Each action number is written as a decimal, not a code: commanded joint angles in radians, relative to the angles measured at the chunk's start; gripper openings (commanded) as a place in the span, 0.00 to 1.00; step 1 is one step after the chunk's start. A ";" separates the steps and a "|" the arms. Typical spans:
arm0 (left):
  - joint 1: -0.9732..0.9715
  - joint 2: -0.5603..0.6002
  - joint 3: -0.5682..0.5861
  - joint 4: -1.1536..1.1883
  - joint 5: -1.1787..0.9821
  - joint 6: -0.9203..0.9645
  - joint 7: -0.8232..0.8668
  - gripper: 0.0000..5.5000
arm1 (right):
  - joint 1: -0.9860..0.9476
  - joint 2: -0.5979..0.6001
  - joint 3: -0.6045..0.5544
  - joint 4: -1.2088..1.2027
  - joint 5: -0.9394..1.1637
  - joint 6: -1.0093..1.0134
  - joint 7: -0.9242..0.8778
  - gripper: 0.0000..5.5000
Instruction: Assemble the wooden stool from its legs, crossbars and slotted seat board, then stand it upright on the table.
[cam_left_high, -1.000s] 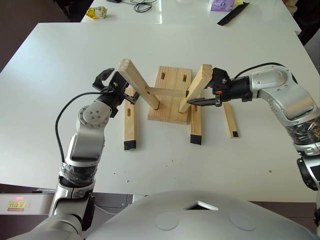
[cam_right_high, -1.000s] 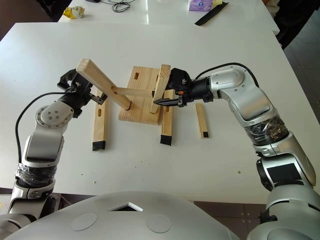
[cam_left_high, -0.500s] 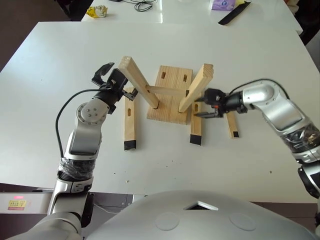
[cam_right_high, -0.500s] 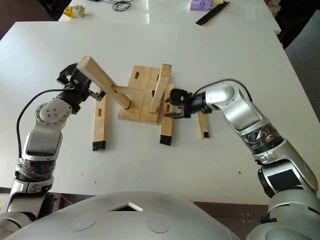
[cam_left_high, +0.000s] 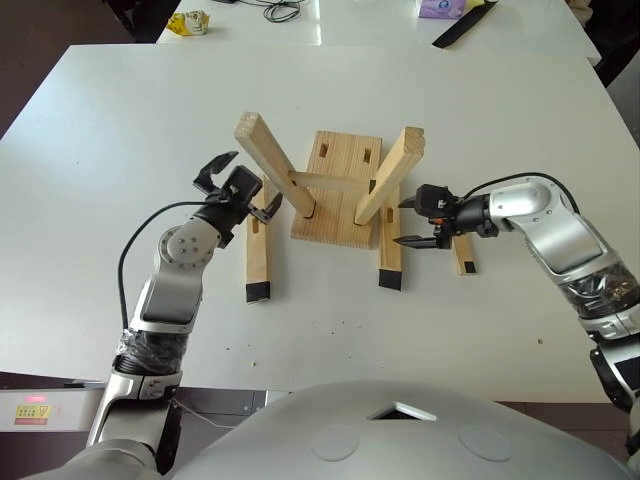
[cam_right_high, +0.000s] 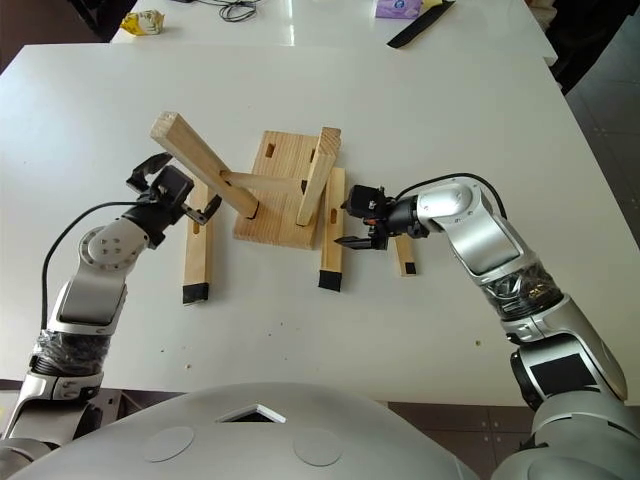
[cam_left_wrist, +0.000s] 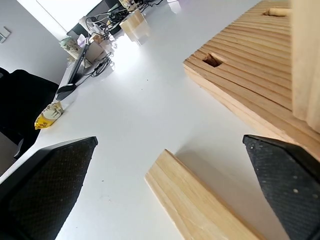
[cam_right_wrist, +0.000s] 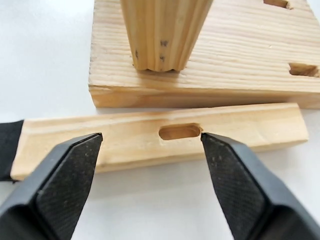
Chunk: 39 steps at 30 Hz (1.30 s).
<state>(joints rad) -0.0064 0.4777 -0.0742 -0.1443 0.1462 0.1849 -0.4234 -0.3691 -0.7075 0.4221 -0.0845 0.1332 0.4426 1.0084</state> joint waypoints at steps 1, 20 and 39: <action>0.048 0.035 -0.013 0.037 0.005 -0.083 -0.030 0.98 | 0.029 0.046 -0.027 -0.035 0.013 0.024 -0.034 0.66; 0.035 0.133 -0.022 0.230 0.035 -0.300 -0.085 0.98 | 0.144 0.030 -0.017 0.199 -0.114 -0.122 -0.080 0.66; -0.039 0.152 0.008 0.443 0.057 -0.415 -0.006 0.98 | 0.245 -0.107 -0.193 0.055 -0.003 -0.072 -0.057 0.66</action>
<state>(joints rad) -0.0457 0.6267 -0.0586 0.2688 0.1806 -0.2541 -0.4303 -0.1346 -0.8218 0.2325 -0.0401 0.1234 0.2953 0.9478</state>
